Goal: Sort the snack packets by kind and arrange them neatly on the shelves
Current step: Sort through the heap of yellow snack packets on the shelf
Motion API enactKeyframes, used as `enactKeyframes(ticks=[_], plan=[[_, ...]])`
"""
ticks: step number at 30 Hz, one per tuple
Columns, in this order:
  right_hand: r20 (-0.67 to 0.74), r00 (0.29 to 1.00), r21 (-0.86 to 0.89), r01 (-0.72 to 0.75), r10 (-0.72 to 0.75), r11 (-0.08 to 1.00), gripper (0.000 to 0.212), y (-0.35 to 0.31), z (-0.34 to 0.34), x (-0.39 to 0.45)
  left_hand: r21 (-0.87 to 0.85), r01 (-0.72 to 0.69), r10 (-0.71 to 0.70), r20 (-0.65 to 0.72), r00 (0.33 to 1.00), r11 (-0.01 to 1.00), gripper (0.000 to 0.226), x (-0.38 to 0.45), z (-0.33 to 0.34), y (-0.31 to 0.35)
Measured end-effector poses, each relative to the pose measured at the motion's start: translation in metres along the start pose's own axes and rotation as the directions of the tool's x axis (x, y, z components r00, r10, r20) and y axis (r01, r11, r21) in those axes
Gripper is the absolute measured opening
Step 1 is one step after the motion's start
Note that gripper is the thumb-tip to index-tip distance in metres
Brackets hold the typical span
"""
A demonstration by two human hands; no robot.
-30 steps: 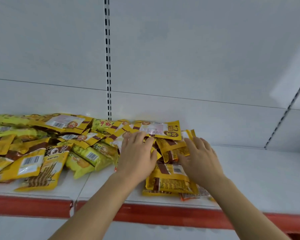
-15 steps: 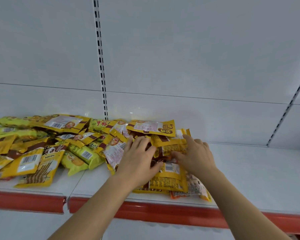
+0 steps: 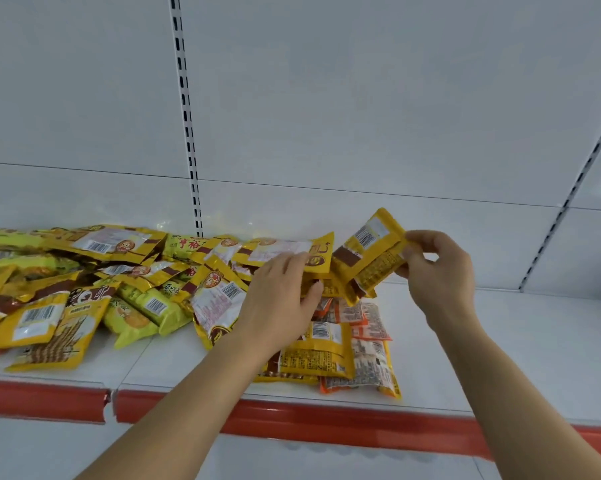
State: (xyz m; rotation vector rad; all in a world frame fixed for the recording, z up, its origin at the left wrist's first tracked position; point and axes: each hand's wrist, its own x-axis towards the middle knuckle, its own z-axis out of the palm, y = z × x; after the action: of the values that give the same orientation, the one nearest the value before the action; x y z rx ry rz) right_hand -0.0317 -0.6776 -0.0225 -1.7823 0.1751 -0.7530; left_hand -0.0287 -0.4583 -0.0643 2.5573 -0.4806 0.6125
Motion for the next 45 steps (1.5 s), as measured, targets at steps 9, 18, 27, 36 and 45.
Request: enactKeyframes(ticks=[9,18,27,36,45], plan=[[0.149,0.985,0.025,0.079,-0.081,0.997,0.02,-0.008,0.011,-0.008,-0.577,0.277,-0.198,0.197,0.96,0.768,0.062,0.018,-0.008,0.016],[0.329,0.906,-0.608,-0.012,0.266,0.794,0.064,0.034,0.045,0.006,-0.713,0.4,-0.457,0.126,0.881,0.576,0.025,0.018,-0.023,-0.021],[0.011,1.0,-0.095,0.014,-0.013,0.995,0.028,0.001,0.027,0.023,-0.668,0.395,-0.455,0.095,0.886,0.63,0.021,0.019,-0.025,-0.02],[0.258,0.941,-0.018,0.233,-0.221,0.972,0.028,-0.026,0.018,0.003,-0.826,0.441,-0.389,0.299,0.871,0.352,0.04,0.018,-0.031,0.01],[0.24,0.922,-0.086,0.332,-0.304,0.939,0.027,-0.016,0.049,-0.039,-0.746,0.358,-0.411,0.124,0.903,0.561,0.014,-0.006,-0.029,0.004]])
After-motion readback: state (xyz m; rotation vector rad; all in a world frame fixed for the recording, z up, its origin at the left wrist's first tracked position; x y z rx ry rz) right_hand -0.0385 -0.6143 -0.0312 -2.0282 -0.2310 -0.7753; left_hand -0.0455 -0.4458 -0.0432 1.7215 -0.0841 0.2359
